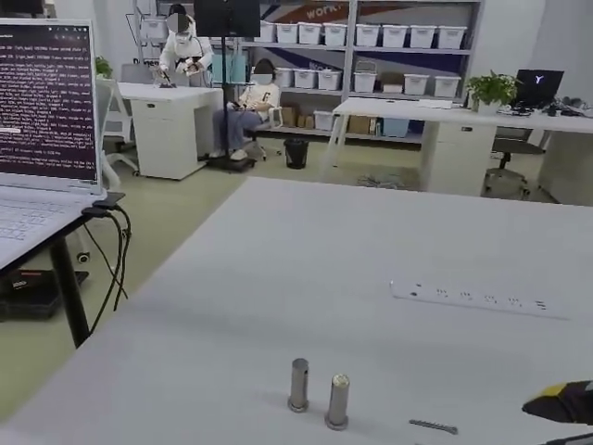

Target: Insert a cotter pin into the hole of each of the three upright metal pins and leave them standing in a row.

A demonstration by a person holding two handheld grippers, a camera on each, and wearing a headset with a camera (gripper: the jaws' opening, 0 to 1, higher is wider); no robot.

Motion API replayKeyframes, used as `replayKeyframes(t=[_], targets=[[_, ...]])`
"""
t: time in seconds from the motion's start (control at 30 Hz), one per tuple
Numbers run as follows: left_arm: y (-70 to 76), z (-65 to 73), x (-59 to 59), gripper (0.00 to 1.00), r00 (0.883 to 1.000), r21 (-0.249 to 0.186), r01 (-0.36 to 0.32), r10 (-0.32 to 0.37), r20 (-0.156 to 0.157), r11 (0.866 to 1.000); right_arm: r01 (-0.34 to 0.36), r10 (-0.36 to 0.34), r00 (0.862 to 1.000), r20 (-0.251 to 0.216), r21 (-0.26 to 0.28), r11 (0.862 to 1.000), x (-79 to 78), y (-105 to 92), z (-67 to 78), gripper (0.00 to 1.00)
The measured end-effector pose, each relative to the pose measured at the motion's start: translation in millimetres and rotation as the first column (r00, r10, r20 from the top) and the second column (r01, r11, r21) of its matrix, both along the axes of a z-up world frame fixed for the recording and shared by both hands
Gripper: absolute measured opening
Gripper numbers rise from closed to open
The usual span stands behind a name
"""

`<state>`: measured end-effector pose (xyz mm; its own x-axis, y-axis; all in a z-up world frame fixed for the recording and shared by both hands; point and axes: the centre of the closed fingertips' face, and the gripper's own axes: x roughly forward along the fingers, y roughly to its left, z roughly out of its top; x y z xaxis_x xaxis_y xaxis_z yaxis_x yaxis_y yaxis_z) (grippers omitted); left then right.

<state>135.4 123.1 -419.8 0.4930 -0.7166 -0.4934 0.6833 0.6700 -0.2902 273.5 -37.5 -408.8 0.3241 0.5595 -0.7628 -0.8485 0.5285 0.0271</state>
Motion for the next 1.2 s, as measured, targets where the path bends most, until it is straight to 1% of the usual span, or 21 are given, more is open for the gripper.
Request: replayKeyframes(t=[0.07, 0.13, 0.17, 0.2, 0.23, 0.3, 0.37, 0.4, 0.47, 0.53, 0.57, 0.63, 0.67, 0.73, 0.8, 0.9, 1.0, 1.1, 1.2], targets=[[0.0, -0.9, -0.7, 0.99, 1.000, 0.006, 0.002, -0.002, 0.000, 1.000, -0.016, 0.016, 1.000, 0.003, 0.001, 1.000, 2.7, 4.3, -2.4, 0.48], [-0.1, -0.7, -1.2, 0.99, 1.000, 0.006, 0.002, -0.002, 0.001, 1.000, -0.029, 0.029, 1.000, -0.006, 0.012, 1.000, 4.1, 9.0, -4.1, 0.45], [-0.4, -0.3, -1.4, 0.99, 1.000, 0.001, 0.000, 0.000, -0.001, 1.000, -0.042, 0.043, 0.999, -0.016, 0.048, 0.998, 4.7, 16.2, -3.5, 0.38], [-0.6, -0.1, -1.1, 0.99, 1.000, -0.006, -0.006, 0.006, -0.005, 1.000, -0.048, 0.050, 0.998, -0.025, 0.069, 0.996, 5.4, 20.1, -3.3, 0.33], [-0.5, 0.3, -1.0, 0.99, 1.000, -0.010, -0.009, 0.009, -0.005, 1.000, -0.042, 0.045, 0.999, -0.030, 0.088, 0.995, 9.3, 23.1, -3.2, 0.29], [-0.5, 0.9, -1.3, 0.99, 1.000, -0.007, -0.005, 0.005, 0.000, 1.000, -0.044, 0.047, 0.998, -0.035, 0.091, 0.995, 15.4, 25.7, -6.1, 0.25], [-0.5, 1.3, -1.5, 0.99, 1.000, -0.007, -0.005, 0.005, -0.001, 1.000, -0.059, 0.063, 0.997, -0.042, 0.073, 0.996, 17.8, 26.8, -11.0, 0.24], [-0.5, 1.7, -1.4, 0.99, 1.000, -0.009, -0.005, 0.005, 0.000, 1.000, -0.076, 0.078, 0.996, -0.045, 0.044, 0.996, 19.1, 25.3, -15.9, 0.24], [-0.1, 2.4, -1.0, 0.99, 1.000, -0.010, -0.007, 0.007, 0.003, 1.000, -0.091, 0.093, 0.995, -0.047, 0.024, 0.996, 21.5, 25.6, -22.0, 0.21], [0.1, 2.8, -0.9, 0.99, 1.000, -0.010, -0.008, 0.008, 0.002, 1.000, -0.097, 0.098, 0.993, -0.058, 0.020, 0.995, 22.8, 26.2, -26.4, 0.20], [0.1, 3.0, -1.2, 0.99, 1.000, -0.009, -0.008, 0.008, 0.002, 1.000, -0.098, 0.099, 0.993, -0.056, 0.021, 0.995, 24.8, 26.4, -28.7, 0.19], [-0.1, 3.6, -2.0, 0.99, 1.000, -0.007, -0.007, 0.007, 0.001, 1.000, -0.100, 0.101, 0.994, -0.052, 0.019, 0.995, 30.2, 25.2, -32.3, 0.13], [-0.5, 4.5, -2.6, 0.99, 1.000, -0.007, -0.005, 0.005, 0.001, 1.000, -0.104, 0.105, 0.993, -0.057, 0.018, 0.994, 31.8, 25.1, -34.5, 0.12], [-1.1, 7.5, -3.3, 0.99, 1.000, -0.011, -0.004, 0.004, 0.007, 1.000, -0.109, 0.110, 0.992, -0.067, 0.010, 0.994, 33.7, 25.4, -38.3, 0.13], [-1.2, 10.0, -2.8, 0.99, 1.000, -0.014, -0.006, 0.006, 0.010, 1.000, -0.120, 0.120, 0.991, -0.065, -0.002, 0.993, 36.8, 25.0, -41.7, 0.12], [-0.8, 12.9, -1.1, 0.99, 1.000, -0.015, -0.010, 0.011, 0.018, 1.000, -0.131, 0.129, 0.989, -0.074, -0.021, 0.991, 40.2, 24.9, -48.4, 0.11], [-0.1, 14.0, 0.2, 0.99, 1.000, -0.014, -0.014, 0.014, 0.021, 1.000, -0.146, 0.142, 0.985, -0.094, -0.038, 0.989, 40.3, 24.9, -55.6, 0.08], [0.3, 14.4, 0.8, 0.97, 1.000, -0.012, -0.013, 0.013, 0.024, 1.000, -0.155, 0.147, 0.983, -0.107, -0.066, 0.986, 41.6, 24.2, -63.5, 0.08], [0.5, 14.4, 0.9, 0.97, 1.000, -0.012, -0.015, 0.015, 0.024, 1.000, -0.167, 0.157, 0.980, -0.119, -0.080, 0.983, 42.6, 24.5, -69.3, 0.08]])
